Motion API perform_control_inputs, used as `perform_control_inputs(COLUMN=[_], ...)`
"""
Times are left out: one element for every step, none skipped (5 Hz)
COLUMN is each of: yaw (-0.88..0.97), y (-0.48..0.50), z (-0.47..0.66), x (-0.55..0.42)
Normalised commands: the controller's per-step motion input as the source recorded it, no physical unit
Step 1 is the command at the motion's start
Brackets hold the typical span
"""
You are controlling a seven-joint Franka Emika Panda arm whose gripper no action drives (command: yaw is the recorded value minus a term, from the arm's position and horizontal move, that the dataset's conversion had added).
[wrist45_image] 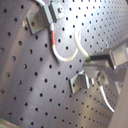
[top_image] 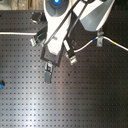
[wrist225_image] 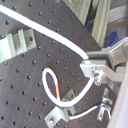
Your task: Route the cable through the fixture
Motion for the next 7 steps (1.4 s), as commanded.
perform_control_inputs(yaw=[0.00, 0.22, 0.22, 0.18, 0.11, 0.15, 0.30], y=[0.173, 0.271, 0.330, 0.320, 0.110, 0.183, 0.296], z=[0.23, 0.39, 0.37, 0.41, 0.58, 0.48, 0.34], x=[-0.230, -0.558, -0.550, -0.431, -0.201, -0.239, -0.276])
